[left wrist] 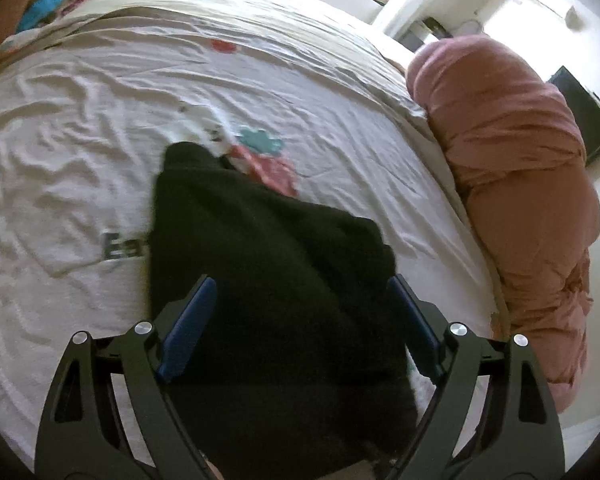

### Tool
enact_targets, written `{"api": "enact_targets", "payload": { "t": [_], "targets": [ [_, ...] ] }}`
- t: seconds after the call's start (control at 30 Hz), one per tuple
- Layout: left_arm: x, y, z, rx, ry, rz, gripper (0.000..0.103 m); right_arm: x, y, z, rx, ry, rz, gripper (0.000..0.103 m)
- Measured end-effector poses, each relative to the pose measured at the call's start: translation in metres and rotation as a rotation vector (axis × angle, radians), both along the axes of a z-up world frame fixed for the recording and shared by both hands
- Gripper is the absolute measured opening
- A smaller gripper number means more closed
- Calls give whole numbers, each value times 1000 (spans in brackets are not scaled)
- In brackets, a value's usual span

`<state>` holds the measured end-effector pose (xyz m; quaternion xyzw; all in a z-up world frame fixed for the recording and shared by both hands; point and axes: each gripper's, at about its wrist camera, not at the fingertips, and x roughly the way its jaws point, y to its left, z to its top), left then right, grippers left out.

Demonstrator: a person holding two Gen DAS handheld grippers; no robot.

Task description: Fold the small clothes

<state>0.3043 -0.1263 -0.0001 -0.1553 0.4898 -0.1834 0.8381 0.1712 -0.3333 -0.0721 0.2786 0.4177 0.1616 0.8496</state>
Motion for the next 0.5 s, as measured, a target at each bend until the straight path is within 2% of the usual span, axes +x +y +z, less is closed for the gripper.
{"api": "enact_targets", "payload": {
  "t": [0.03,0.1,0.13,0.23,0.37,0.43,0.5],
  "targets": [
    [-2,6,0,11,-8,11,79,-1,-1,2,18,4,17,39],
    [-10,17,-3,44,-32,23,79,-3,-3,9,64,2,57,65],
    [-13,21,-5,61,-39,28,79,-2,-5,12,73,-2,71,68],
    [-23,30,-14,92,-51,27,79,10,-15,29,59,-13,87,71],
    [-35,34,-26,84,-46,7,79,44,-28,30,120,61,122,71],
    [-38,33,-28,98,-49,-6,79,60,-31,31,101,79,129,71],
    [-43,31,-28,113,-57,-19,79,71,-32,30,87,87,135,63]
  ]
}}
